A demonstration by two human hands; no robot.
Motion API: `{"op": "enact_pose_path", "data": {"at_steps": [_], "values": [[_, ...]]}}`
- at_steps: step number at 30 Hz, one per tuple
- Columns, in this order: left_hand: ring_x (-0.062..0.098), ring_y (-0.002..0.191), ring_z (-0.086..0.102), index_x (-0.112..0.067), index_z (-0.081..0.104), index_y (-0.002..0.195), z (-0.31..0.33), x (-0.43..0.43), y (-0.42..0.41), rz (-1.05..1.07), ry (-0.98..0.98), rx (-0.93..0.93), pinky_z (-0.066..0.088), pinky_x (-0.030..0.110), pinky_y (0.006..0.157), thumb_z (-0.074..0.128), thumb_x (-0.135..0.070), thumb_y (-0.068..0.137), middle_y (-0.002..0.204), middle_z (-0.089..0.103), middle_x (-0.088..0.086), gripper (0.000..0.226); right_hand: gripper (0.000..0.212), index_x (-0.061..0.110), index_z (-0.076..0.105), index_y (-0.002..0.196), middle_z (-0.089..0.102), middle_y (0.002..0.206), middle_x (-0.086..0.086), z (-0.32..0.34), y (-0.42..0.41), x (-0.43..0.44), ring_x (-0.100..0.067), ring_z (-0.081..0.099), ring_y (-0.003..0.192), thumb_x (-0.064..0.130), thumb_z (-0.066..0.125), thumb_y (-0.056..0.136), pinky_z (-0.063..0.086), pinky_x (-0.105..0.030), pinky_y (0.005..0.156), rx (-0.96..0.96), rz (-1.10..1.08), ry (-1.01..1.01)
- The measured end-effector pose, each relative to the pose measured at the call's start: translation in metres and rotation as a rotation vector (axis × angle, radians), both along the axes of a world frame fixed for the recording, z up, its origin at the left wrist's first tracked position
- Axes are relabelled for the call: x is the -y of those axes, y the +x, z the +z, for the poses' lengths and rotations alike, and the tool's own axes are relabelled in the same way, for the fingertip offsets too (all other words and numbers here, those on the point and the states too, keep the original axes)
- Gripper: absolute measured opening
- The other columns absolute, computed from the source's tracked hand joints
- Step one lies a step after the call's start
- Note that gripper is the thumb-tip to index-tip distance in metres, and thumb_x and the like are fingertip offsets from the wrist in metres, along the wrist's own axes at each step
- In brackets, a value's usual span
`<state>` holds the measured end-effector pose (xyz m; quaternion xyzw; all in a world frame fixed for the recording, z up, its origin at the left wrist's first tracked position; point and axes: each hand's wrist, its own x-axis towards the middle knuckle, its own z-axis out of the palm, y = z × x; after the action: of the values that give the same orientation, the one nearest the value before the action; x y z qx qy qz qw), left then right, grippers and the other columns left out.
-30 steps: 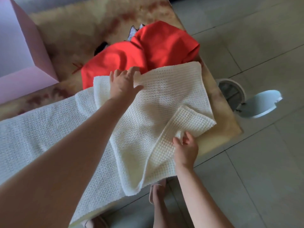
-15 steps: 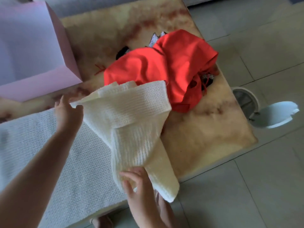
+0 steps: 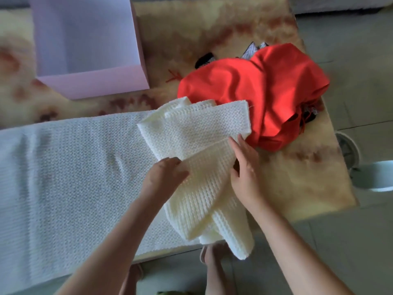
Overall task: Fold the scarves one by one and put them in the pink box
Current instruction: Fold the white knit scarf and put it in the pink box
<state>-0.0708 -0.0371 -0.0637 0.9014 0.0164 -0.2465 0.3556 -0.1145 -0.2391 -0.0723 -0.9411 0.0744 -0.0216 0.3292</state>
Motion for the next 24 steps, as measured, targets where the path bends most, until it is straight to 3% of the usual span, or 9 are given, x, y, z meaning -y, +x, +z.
{"op": "enact_pose_path", "data": {"at_steps": [2, 4, 6, 10, 13, 16, 19, 22, 24], "values": [[0.029, 0.083, 0.065, -0.020, 0.067, 0.096, 0.006, -0.014, -0.005, 0.067, -0.005, 0.020, 0.049, 0.034, 0.073, 0.067, -0.037, 0.082, 0.084, 0.068, 0.009, 0.022, 0.076, 0.015, 0.051, 0.135, 0.029, 0.153, -0.007, -0.004, 0.020, 0.009, -0.036, 0.030, 0.135, -0.020, 0.055, 0.067, 0.020, -0.035, 0.115, -0.082, 0.130, -0.160], [0.028, 0.074, 0.063, -0.015, 0.068, 0.094, 0.010, -0.033, -0.012, 0.142, 0.010, 0.026, 0.045, 0.031, 0.067, 0.066, -0.034, 0.084, 0.075, 0.066, 0.008, 0.022, 0.062, 0.018, 0.063, 0.118, 0.030, 0.153, -0.006, -0.005, 0.036, 0.011, -0.037, 0.026, 0.137, -0.016, 0.060, 0.067, 0.025, -0.048, 0.113, -0.132, 0.224, -0.259], [0.019, 0.059, 0.056, -0.017, 0.068, 0.085, 0.012, -0.056, -0.021, 0.208, -0.013, 0.037, 0.042, 0.029, 0.060, 0.070, -0.038, 0.081, 0.064, 0.061, 0.002, 0.021, 0.050, 0.017, 0.062, 0.110, 0.032, 0.153, -0.002, -0.003, 0.051, 0.008, -0.032, 0.021, 0.141, -0.010, 0.065, 0.068, 0.024, -0.050, 0.112, -0.162, 0.295, -0.312], [0.018, 0.063, 0.056, -0.012, 0.072, 0.085, 0.011, -0.094, -0.042, 0.228, -0.015, 0.155, 0.043, 0.028, 0.057, 0.073, -0.025, 0.080, 0.077, 0.059, 0.001, 0.014, 0.079, 0.025, 0.037, 0.141, 0.029, 0.153, 0.006, 0.005, 0.079, -0.014, -0.025, 0.011, 0.143, 0.003, 0.071, 0.073, 0.009, -0.040, 0.112, -0.209, 0.430, -0.335], [0.015, 0.065, 0.056, -0.009, 0.072, 0.088, 0.014, -0.111, -0.055, 0.205, -0.012, 0.200, 0.044, 0.028, 0.058, 0.072, -0.020, 0.081, 0.082, 0.062, 0.002, 0.013, 0.090, 0.035, 0.012, 0.150, 0.007, 0.159, 0.012, 0.012, 0.100, -0.050, -0.019, -0.004, 0.145, 0.004, 0.061, 0.081, -0.001, -0.036, 0.114, -0.289, 0.590, -0.364], [0.021, 0.072, 0.062, -0.008, 0.070, 0.095, 0.016, -0.122, -0.066, 0.289, -0.020, 0.151, 0.044, 0.032, 0.063, 0.067, -0.021, 0.085, 0.082, 0.067, 0.003, 0.017, 0.090, 0.038, 0.005, 0.150, -0.004, 0.158, 0.016, 0.015, 0.119, -0.092, -0.014, -0.016, 0.145, -0.005, 0.049, 0.084, -0.005, -0.039, 0.116, -0.355, 0.738, -0.374], [0.030, 0.077, 0.067, -0.010, 0.067, 0.107, 0.013, -0.131, -0.076, 0.349, -0.036, 0.086, 0.052, 0.039, 0.071, 0.064, -0.030, 0.088, 0.086, 0.071, 0.010, 0.028, 0.090, 0.040, 0.011, 0.149, 0.005, 0.159, 0.011, 0.004, 0.129, -0.125, -0.020, -0.012, 0.145, -0.012, 0.043, 0.083, -0.006, -0.038, 0.116, -0.451, 0.860, -0.450], [0.029, 0.074, 0.066, -0.012, 0.067, 0.105, 0.008, -0.141, -0.084, 0.381, -0.016, 0.053, 0.053, 0.038, 0.068, 0.061, -0.035, 0.089, 0.082, 0.071, 0.010, 0.029, 0.048, 0.031, 0.052, 0.126, 0.046, 0.132, 0.001, 0.006, 0.138, -0.146, -0.026, 0.017, 0.136, 0.004, 0.053, 0.085, -0.007, -0.040, 0.116, -0.354, 0.916, -0.626], [0.021, 0.071, 0.066, -0.015, 0.066, 0.097, 0.005, -0.148, -0.092, 0.432, -0.121, -0.005, 0.052, 0.034, 0.065, 0.061, -0.037, 0.088, 0.077, 0.070, 0.002, 0.025, 0.014, 0.022, 0.062, 0.098, 0.052, 0.102, 0.007, 0.013, 0.143, -0.151, -0.025, 0.030, 0.123, 0.018, 0.062, 0.084, -0.011, -0.037, 0.115, -0.239, 0.912, -0.673]]}}
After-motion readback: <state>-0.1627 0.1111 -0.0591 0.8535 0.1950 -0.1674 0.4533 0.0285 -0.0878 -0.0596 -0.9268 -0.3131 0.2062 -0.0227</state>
